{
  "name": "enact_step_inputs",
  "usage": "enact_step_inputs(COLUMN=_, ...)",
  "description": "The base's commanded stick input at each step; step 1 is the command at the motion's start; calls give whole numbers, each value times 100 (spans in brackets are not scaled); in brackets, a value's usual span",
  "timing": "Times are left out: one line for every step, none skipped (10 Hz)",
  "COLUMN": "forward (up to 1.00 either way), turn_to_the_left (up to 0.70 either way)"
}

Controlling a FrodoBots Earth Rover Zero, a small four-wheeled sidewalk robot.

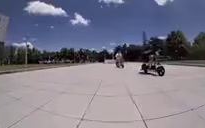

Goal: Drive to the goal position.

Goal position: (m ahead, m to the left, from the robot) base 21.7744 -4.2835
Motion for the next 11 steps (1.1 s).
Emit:
enact_step_inputs(forward=50, turn_to_the_left=0)
enact_step_inputs(forward=50, turn_to_the_left=0)
enact_step_inputs(forward=50, turn_to_the_left=0)
enact_step_inputs(forward=50, turn_to_the_left=0)
enact_step_inputs(forward=50, turn_to_the_left=0)
enact_step_inputs(forward=50, turn_to_the_left=0)
enact_step_inputs(forward=50, turn_to_the_left=0)
enact_step_inputs(forward=50, turn_to_the_left=0)
enact_step_inputs(forward=50, turn_to_the_left=0)
enact_step_inputs(forward=50, turn_to_the_left=0)
enact_step_inputs(forward=50, turn_to_the_left=0)
